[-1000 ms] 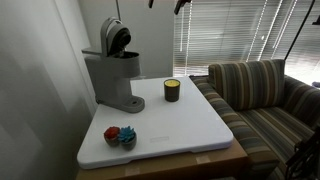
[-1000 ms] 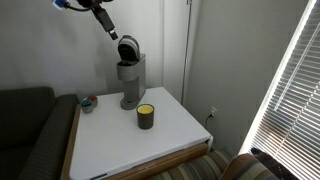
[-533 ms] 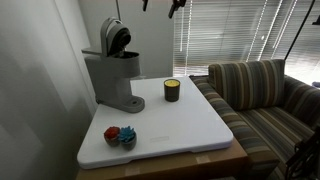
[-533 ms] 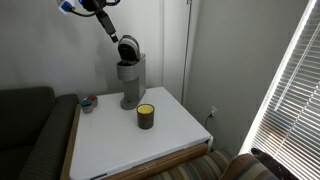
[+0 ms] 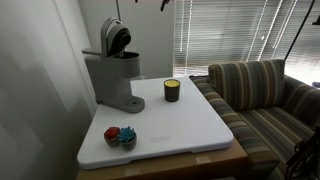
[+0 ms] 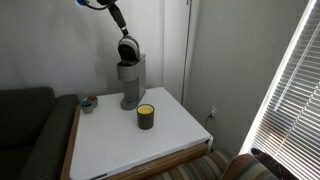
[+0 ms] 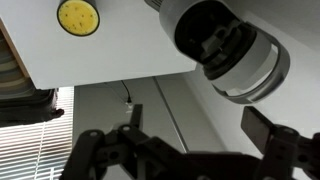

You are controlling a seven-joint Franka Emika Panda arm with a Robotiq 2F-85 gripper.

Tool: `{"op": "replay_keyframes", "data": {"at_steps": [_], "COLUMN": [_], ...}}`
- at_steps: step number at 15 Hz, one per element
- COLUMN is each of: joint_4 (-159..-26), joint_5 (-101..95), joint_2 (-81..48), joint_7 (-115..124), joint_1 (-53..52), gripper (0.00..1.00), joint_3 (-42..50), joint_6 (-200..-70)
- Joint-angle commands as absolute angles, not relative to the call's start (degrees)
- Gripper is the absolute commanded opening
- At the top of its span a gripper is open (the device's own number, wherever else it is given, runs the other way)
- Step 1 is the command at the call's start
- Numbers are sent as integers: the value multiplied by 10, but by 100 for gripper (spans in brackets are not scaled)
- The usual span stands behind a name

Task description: Close the coffee maker

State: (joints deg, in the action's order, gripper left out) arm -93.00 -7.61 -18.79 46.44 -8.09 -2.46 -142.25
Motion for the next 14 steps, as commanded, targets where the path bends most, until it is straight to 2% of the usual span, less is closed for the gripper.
{"op": "replay_keyframes", "data": {"at_steps": [1, 9, 10, 11, 14], "joint_4": [-784, -538, -509, -481, -399], "joint_5": [-91, -59, -59, -60, -64], "joint_2": [-278, -453, -470, -485, -530], "joint_7": [463, 442, 440, 439, 451], "joint_1": [-102, -125, -128, -132, -145], "gripper": [100, 100, 89, 73, 52], "joint_3": [3, 7, 8, 11, 20], "joint_6": [-1369, -1349, -1346, -1341, -1341]}}
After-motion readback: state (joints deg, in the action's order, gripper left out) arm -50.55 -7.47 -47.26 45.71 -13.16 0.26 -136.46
